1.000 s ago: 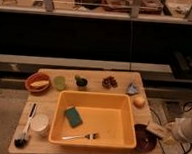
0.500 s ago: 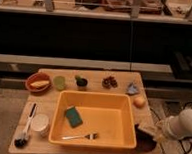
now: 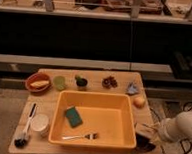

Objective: Wipe purple bowl with eraser

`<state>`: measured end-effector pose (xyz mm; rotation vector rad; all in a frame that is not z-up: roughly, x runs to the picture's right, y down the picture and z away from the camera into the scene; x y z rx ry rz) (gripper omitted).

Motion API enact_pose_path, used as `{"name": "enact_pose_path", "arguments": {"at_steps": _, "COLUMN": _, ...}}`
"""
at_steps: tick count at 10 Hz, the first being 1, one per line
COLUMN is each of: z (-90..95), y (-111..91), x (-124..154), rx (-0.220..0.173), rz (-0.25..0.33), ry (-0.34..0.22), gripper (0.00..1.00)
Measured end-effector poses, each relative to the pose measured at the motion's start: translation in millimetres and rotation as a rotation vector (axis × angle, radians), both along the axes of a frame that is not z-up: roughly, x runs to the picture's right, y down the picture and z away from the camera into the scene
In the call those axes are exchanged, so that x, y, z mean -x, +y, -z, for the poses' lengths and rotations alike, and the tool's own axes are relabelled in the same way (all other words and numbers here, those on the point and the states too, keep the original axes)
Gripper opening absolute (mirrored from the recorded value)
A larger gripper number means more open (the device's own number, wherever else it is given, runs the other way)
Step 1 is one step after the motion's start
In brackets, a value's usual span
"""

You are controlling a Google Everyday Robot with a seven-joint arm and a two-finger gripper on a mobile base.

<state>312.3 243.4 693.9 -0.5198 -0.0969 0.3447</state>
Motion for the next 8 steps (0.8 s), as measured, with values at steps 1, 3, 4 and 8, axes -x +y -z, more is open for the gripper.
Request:
{"name": "enact_pose_path", "arguments": {"at_steps": 1, "z": 4.7, "y": 2.3, "x": 1.9, "rx": 0.000, "rz": 0.011, "ry": -0.010, "gripper": 0.00}}
{"name": "enact_pose_path", "arguments": {"at_steps": 3, "z": 14.5, "y": 9.5, "x": 1.4, "rx": 0.009, "rz": 0.038, "ry": -0.026, "gripper": 0.00}}
{"name": "enact_pose_path", "arguments": {"at_steps": 4, "z": 17.6, "y": 13.1, "x": -0.6, "rx": 0.014, "rz": 0.046, "ry": -0.025, "gripper": 0.00}}
{"name": "enact_pose_path", "arguments": {"at_steps": 8, "z": 27.6, "y": 20.3, "x": -34.5, "rx": 0.027, "rz": 0.038, "ry": 0.009, "gripper": 0.00}}
